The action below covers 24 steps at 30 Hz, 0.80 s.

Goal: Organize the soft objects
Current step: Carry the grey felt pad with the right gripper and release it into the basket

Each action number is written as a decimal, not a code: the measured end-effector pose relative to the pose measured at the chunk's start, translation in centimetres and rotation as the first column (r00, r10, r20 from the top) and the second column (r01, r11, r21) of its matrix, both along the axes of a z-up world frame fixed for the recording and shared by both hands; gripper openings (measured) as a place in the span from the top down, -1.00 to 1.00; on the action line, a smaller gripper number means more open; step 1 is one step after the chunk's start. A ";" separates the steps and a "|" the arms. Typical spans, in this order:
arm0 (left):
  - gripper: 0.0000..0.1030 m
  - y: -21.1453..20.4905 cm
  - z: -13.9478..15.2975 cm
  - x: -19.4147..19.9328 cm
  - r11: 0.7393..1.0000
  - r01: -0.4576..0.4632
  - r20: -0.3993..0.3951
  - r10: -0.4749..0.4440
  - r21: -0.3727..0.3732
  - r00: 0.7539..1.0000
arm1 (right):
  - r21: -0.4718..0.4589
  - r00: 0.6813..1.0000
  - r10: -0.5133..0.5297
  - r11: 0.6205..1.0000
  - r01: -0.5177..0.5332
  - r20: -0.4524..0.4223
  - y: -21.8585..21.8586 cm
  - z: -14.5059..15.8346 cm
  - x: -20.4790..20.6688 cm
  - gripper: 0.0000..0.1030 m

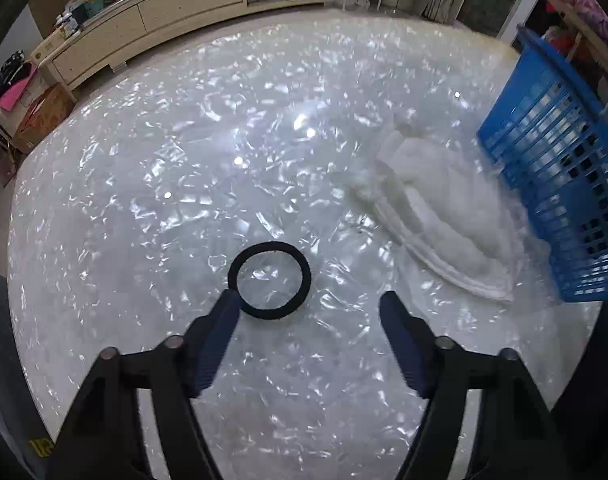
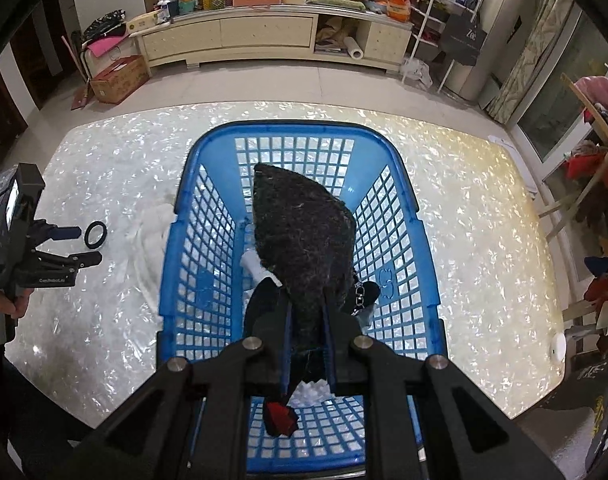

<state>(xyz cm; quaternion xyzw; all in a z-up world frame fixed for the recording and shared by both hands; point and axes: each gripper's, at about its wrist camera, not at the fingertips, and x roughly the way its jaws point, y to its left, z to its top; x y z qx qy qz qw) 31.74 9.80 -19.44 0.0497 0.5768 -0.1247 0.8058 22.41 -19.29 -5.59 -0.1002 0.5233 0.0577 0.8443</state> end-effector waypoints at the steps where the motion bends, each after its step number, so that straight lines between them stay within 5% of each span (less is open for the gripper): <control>1: -0.16 -0.2 -0.4 0.2 1.000 0.004 -0.004 -0.003 0.017 1.000 | 0.001 1.000 -0.001 1.000 0.001 -0.001 -0.1 0.0 0.1 0.76; 5: -0.03 -1.0 -1.2 0.6 0.996 0.013 0.010 -0.014 0.089 1.000 | 0.004 1.000 -0.004 1.000 0.004 0.000 -0.3 0.1 0.7 0.75; 7: 0.19 -1.3 -1.6 1.0 0.994 0.014 0.005 -0.014 0.107 1.000 | -0.010 1.000 -0.002 1.000 0.002 0.002 -0.2 0.0 1.0 0.75; 16: 0.84 -1.2 -1.9 1.6 0.999 0.013 -0.008 -0.012 0.052 1.000 | -0.117 0.999 0.031 0.993 -0.033 -0.019 1.5 -2.1 3.4 0.75; 24: 0.90 -0.3 -1.3 0.2 0.998 -0.007 -0.001 0.007 0.057 1.000 | -0.172 0.990 0.114 0.977 -0.127 -0.084 3.8 -3.8 5.0 0.64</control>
